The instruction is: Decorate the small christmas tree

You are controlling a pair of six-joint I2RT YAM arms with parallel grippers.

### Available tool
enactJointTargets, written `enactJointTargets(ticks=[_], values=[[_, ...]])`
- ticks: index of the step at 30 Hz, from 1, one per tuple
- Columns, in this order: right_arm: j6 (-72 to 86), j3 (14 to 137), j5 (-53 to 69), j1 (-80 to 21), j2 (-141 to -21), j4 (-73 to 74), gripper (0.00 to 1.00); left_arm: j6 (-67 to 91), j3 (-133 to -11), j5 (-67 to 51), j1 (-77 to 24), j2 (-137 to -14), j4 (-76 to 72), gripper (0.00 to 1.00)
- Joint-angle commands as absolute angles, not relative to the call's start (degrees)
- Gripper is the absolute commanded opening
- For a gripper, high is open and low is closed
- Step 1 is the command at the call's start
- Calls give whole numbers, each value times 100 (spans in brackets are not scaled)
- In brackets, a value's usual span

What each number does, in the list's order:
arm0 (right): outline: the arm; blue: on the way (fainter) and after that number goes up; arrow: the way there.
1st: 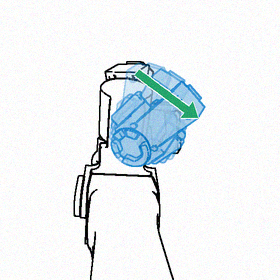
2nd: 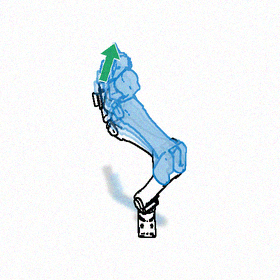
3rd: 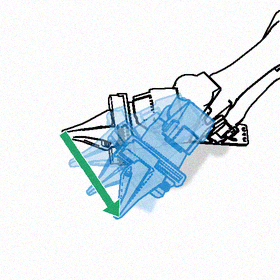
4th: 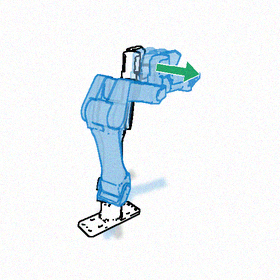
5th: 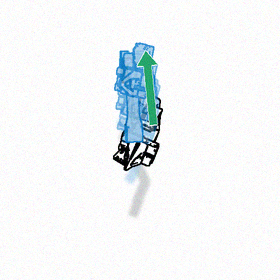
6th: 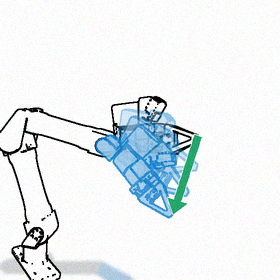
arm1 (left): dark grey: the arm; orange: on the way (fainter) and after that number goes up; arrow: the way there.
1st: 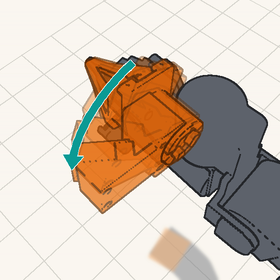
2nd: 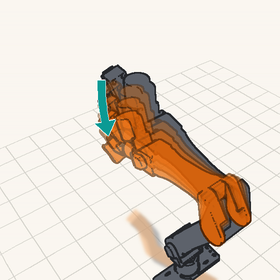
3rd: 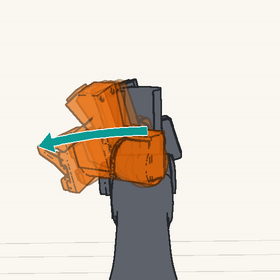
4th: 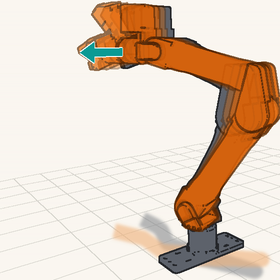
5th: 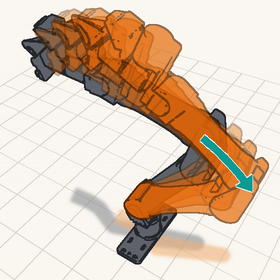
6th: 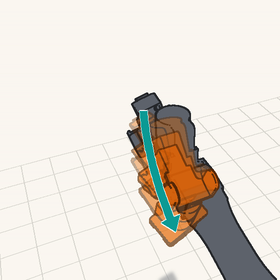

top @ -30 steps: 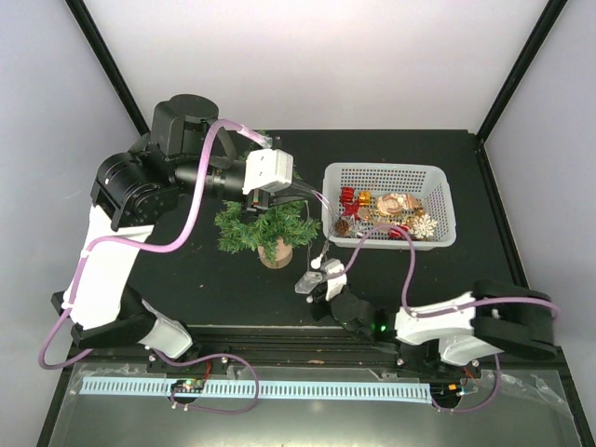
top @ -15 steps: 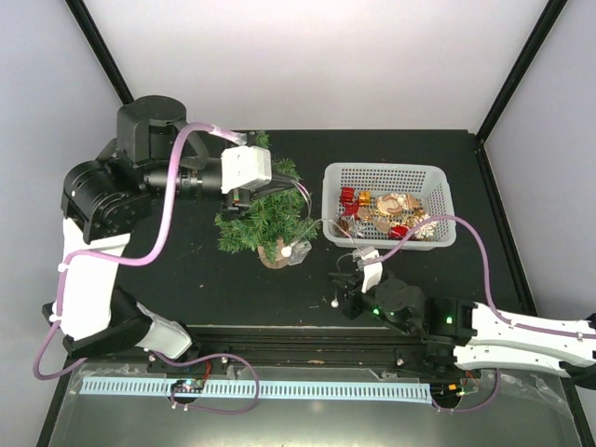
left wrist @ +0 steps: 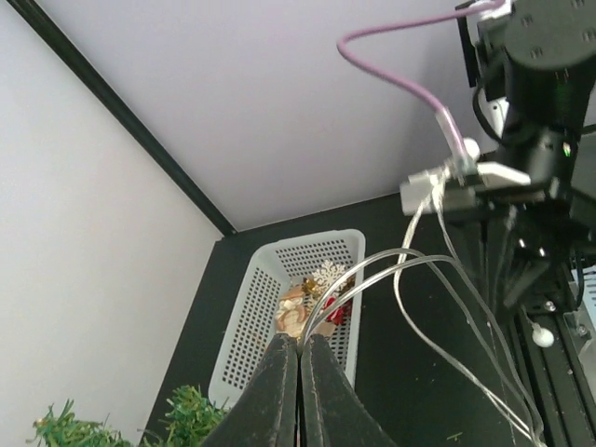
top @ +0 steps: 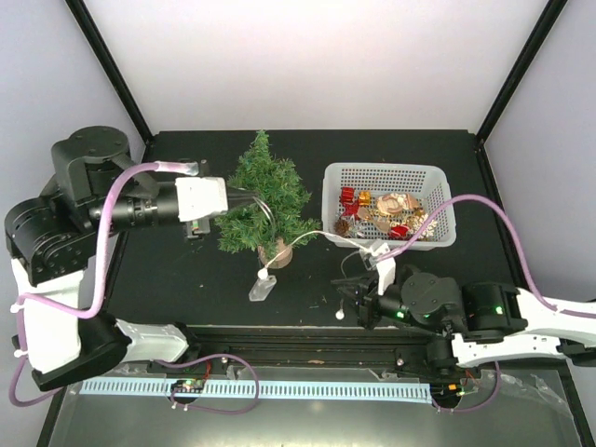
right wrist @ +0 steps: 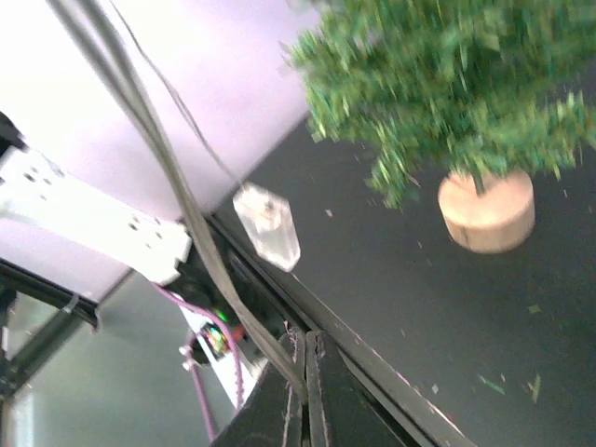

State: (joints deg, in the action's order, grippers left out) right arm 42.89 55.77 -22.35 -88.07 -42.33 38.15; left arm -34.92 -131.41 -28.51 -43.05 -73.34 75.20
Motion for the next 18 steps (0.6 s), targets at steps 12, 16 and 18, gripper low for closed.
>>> enactJointTargets(ticks=[12, 16, 18], values=[[2901, 10068, -3767, -8286, -6765, 4356, 1, -3079, -12008, -1215, -4010, -6004, 7298, 2], [2510, 10553, -2961, -7558, -6968, 4231, 1, -2788, -12093, -763, -3856, -6082, 7189, 2], [2339, 10970, -2494, -7115, -7200, 4411, 1, -2613, -12187, -954, -3453, -6236, 7204, 2]])
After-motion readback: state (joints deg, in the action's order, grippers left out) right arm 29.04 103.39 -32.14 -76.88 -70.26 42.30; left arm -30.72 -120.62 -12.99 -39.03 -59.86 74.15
